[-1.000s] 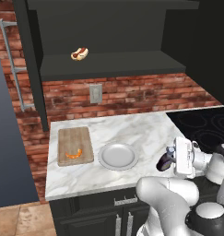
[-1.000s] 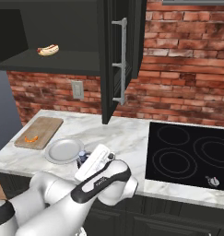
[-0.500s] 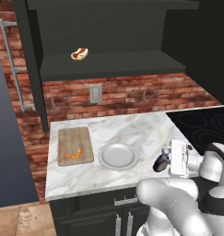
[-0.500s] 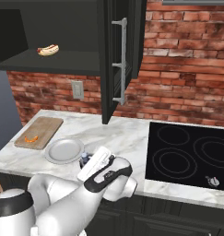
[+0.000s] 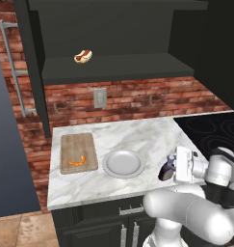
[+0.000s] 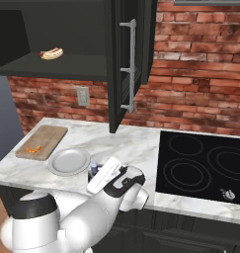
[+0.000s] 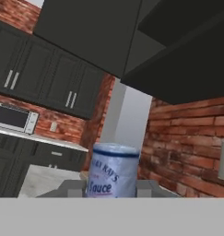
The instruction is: Pick the shrimp from the plate and place it on the cutting board. Then pick the condiment bottle from the cabinet and place it next to the cutting board.
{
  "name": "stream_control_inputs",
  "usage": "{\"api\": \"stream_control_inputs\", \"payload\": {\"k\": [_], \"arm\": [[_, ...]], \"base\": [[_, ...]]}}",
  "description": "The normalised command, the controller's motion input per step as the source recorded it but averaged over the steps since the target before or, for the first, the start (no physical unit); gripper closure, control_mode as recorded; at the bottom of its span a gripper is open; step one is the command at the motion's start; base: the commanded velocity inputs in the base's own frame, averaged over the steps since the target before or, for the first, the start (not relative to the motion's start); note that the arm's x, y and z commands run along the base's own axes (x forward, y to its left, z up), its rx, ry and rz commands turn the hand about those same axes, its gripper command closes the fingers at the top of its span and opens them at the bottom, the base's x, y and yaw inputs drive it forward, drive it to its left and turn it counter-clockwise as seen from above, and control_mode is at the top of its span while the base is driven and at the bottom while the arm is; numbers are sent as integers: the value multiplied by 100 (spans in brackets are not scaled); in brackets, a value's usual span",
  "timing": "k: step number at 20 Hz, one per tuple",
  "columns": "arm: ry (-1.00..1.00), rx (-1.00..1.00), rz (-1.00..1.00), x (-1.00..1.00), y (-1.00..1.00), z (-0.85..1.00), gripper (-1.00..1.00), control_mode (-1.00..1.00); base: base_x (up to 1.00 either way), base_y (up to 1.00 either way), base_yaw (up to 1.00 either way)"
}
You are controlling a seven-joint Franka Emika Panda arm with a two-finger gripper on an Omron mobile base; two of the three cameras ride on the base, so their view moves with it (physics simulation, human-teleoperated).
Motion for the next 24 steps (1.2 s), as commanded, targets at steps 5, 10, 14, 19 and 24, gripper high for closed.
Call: {"api": "stream_control_inputs", "payload": {"k": [5, 10, 14, 19, 24], "arm": [[-1, 0, 0, 17, -3, -32, 100, -100], [-2, 0, 0, 4, 0, -29, 100, -100], [-1, 0, 0, 0, 0, -27, 100, -100], [0, 0, 0, 0, 0, -25, -100, -100], [0, 0, 0, 1, 0, -17, -100, -100]], "base": [[0, 0, 0], [0, 0, 0], [0, 0, 0], [0, 0, 0], [0, 0, 0]]}}
